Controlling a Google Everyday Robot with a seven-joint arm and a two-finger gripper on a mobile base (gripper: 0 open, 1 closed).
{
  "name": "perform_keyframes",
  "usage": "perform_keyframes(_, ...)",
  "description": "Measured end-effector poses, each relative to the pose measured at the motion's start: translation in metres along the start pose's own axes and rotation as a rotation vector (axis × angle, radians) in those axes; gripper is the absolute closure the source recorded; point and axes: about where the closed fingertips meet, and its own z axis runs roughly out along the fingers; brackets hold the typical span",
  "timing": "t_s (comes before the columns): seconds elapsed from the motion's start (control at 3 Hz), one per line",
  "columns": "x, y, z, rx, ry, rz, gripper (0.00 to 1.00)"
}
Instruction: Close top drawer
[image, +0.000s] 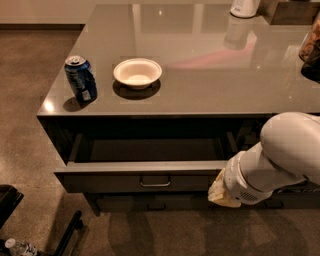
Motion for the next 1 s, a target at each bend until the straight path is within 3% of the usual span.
perform_keyframes(0.67,-0.003,0.003,0.004,0.021,0.009,-0.034,1.00)
perform_keyframes(1.0,0.007,0.003,0.028,0.064,0.011,-0.062,1.00)
